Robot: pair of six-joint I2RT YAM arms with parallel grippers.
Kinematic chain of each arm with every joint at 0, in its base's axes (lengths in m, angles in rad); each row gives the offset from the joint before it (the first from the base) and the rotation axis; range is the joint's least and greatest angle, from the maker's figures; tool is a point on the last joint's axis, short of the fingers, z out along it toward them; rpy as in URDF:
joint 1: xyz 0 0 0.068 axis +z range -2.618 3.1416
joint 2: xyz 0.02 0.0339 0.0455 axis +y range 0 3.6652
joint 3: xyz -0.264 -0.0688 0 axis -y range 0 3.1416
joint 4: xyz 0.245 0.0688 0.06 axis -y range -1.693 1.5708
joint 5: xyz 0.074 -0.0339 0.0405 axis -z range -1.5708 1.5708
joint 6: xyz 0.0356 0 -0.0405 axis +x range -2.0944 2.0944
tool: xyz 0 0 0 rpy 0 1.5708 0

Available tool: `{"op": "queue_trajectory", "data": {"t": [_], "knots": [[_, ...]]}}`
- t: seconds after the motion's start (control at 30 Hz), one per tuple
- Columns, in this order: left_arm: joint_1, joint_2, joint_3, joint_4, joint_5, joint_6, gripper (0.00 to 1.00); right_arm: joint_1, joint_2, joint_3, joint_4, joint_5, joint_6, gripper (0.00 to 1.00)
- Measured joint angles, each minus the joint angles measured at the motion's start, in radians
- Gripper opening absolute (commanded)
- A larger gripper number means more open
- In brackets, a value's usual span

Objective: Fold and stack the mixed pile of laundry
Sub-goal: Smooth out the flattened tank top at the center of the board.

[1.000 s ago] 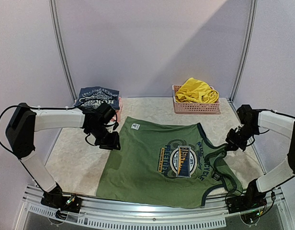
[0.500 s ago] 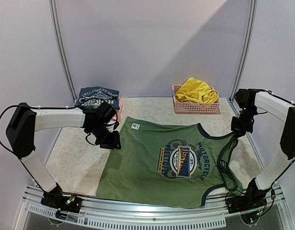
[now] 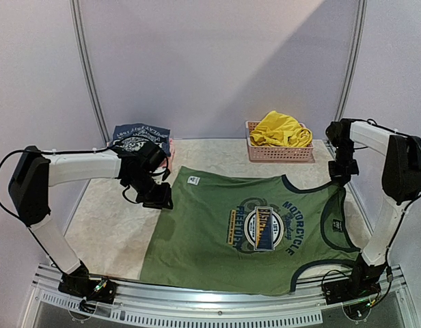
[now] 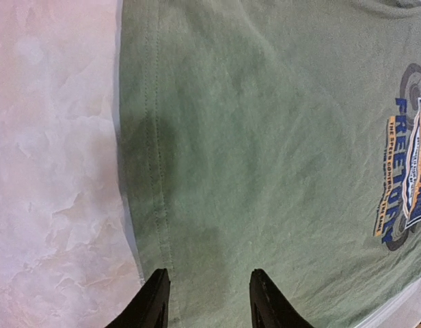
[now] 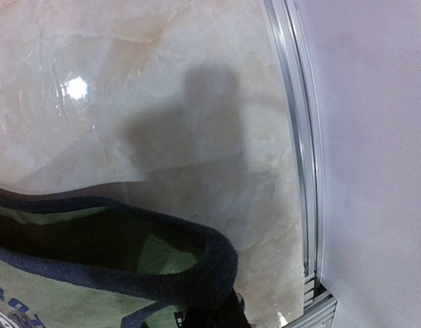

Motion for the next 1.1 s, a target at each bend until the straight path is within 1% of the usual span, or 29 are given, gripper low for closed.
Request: {"op": "queue_trajectory", "data": {"t": [0.27,0.57,0.63,0.7,0.77,0.9,0.97,1.0,1.1], "knots": [[0.0,0.002,0.016,-0.01,-0.01,-0.005,0.4,-0.011,0.105,0.071,-0.005,0.051,-0.039,0.0],[0.0,0.01,0.048,-0.044,-0.012,-0.017,0.4,-0.056,0.271,0.302,-0.014,0.081,-0.062,0.0],[0.0,0.01,0.051,-0.045,-0.012,-0.017,0.4,-0.067,0.303,0.341,-0.014,0.089,-0.065,0.02],[0.0,0.01,0.051,-0.051,-0.012,-0.017,0.4,-0.075,0.336,0.369,-0.014,0.1,-0.068,0.06],[0.0,0.009,0.051,-0.058,-0.014,-0.017,0.4,-0.083,0.364,0.387,-0.016,0.103,-0.069,0.15],[-0.004,0.009,0.051,-0.073,-0.018,-0.017,0.4,-0.094,0.397,0.42,-0.027,0.103,-0.072,0.28],[-0.006,0.007,0.051,-0.082,-0.023,-0.017,0.4,-0.098,0.399,0.439,-0.033,0.103,-0.072,0.39],[-0.01,0.003,0.051,-0.087,-0.029,-0.017,0.4,-0.098,0.398,0.448,-0.036,0.104,-0.072,0.47],[-0.024,-0.018,0.051,-0.101,-0.042,-0.016,0.4,-0.1,0.391,0.459,-0.046,0.109,-0.068,0.59]]}}
